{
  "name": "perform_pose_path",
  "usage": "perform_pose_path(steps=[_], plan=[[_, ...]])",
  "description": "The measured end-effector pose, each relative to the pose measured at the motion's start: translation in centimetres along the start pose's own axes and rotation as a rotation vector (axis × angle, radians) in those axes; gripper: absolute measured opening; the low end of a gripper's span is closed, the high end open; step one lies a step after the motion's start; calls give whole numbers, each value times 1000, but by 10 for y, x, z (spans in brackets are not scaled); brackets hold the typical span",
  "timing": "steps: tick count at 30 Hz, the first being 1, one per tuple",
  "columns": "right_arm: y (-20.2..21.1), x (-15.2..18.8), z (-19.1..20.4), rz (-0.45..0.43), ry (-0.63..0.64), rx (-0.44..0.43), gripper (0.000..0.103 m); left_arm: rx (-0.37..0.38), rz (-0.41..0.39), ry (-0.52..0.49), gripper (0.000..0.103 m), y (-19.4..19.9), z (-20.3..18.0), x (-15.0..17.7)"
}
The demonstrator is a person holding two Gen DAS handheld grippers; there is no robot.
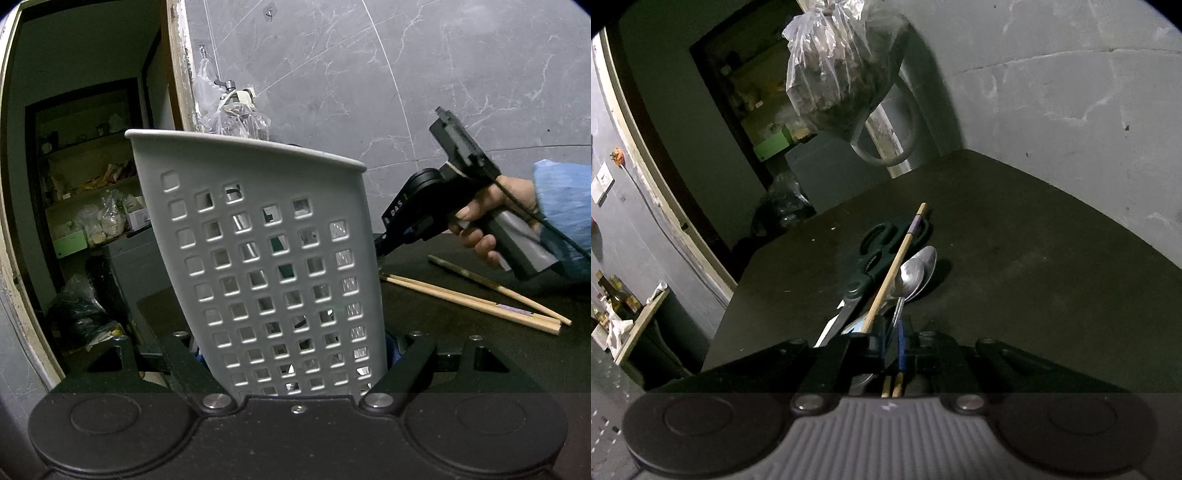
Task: Organize utensils
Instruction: 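Lift the fork up over the basket with the right gripper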
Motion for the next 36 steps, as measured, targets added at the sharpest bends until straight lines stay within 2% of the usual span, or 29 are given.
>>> perform_pose_path(steps=[7, 10, 20, 24, 30, 36], plan=[[31, -4, 9, -56, 59, 3, 7, 0, 0, 0, 81, 0, 0, 0], [48, -7, 15, -108, 113, 8, 7, 0, 0, 0, 81, 0, 0, 0], [114, -17, 86, -368, 469, -24, 4, 0, -1, -2, 81, 0, -1, 0], [135, -8, 121, -457, 647, -42, 3, 1, 0, -3, 81, -1, -1, 1], [156, 20, 161, -524, 852, -62, 3, 0, -1, -3, 81, -1, -1, 2], [169, 37, 175, -551, 914, -79, 2, 0, -1, -3, 81, -1, -1, 2]])
Point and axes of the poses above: each gripper's, at about its wrist camera, not at the fingertips, and y roughly against the way its jaws point, z to its left, x to its underside, the point moved 9 cm from there along -y, roughly the way its jaws point, and after that the axes turned 11 degrees about -z, right-handed, at the moved point
